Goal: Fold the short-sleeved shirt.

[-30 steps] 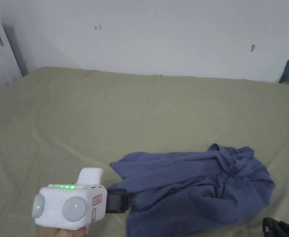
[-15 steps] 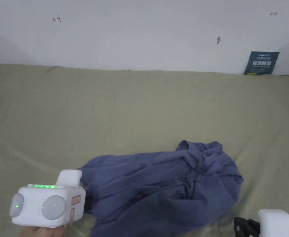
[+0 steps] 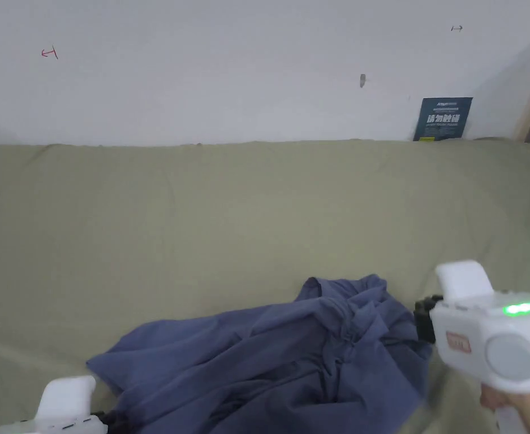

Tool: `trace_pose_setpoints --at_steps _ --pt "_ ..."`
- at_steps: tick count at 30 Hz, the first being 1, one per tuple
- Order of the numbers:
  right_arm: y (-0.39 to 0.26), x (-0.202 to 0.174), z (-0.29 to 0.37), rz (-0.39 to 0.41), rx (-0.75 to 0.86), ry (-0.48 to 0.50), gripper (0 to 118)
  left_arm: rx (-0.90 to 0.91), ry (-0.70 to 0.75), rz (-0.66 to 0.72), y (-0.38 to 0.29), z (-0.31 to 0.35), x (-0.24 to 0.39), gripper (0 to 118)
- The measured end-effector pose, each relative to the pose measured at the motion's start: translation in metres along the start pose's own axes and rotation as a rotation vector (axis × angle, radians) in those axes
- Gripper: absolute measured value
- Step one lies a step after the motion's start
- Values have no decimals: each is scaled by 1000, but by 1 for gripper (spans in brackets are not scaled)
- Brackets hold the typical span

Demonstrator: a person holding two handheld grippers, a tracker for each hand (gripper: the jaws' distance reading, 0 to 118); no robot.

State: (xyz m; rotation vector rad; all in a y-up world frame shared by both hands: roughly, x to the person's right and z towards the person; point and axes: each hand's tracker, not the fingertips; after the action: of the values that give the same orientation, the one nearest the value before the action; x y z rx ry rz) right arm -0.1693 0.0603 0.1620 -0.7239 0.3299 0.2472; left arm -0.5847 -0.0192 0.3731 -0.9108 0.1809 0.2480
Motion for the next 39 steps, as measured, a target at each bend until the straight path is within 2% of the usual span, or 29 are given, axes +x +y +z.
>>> trace_pose_setpoints --at_steps 1,2,4,5,6,7,9,10,14,15,16,17,18,19,20,21,23,27,34,39 --pt "17 3 -16 12 -4 -1 14 -2 0 -7 -1 -1 2 0" --pt "30 5 -30 28 -11 4 69 1 0 -10 -3 -1 4 0" --pt "55 7 -64 40 -77 30 101 -6 -11 -3 1 0 1 0" --pt "62 8 -84 35 -146 62 113 -3 -14 5 -1 0 2 0" --pt "69 9 -95 27 -101 89 117 -3 -17 6 -2 1 4 0" --pt "74 11 -111 32 -180 71 116 -4 -22 1 -3 0 5 0" --pt "80 13 -137 51 -230 48 116 -4 -31 10 0 2 0 0" --pt "75 -3 -125 75 -238 19 116 -8 -38 10 0 1 1 0" --pt "60 -13 -161 145 -365 66 116 -21 -43 8 0 -2 1 0" --pt "54 -17 -167 170 -363 53 112 -21 -39 4 -1 -3 2 0" --pt "50 -20 -169 191 -371 23 103 -34 -44 1 1 -5 1 0" --pt "50 -19 -167 136 -362 115 88 -40 -43 2 0 -6 2 0" --pt "54 -18 -163 117 -358 114 70 -42 -41 3 0 -7 3 0" --pt "57 -19 -151 152 -314 87 16 -47 -42 2 0 -6 3 0" --pt "61 -18 -143 169 -280 78 2 -52 -41 4 3 -6 2 0" --pt "65 -15 -132 177 -258 36 2 -58 -42 5 5 -5 3 0" --pt "72 -6 -98 137 -242 100 2 -53 -27 22 9 5 4 0" --pt "86 19 -20 113 -132 85 2 8 13 24 22 41 -2 0" --pt "101 85 139 -31 75 73 2 194 126 54 57 150 -16 0" --pt "93 113 232 -79 182 76 2 346 205 64 82 230 -22 0"
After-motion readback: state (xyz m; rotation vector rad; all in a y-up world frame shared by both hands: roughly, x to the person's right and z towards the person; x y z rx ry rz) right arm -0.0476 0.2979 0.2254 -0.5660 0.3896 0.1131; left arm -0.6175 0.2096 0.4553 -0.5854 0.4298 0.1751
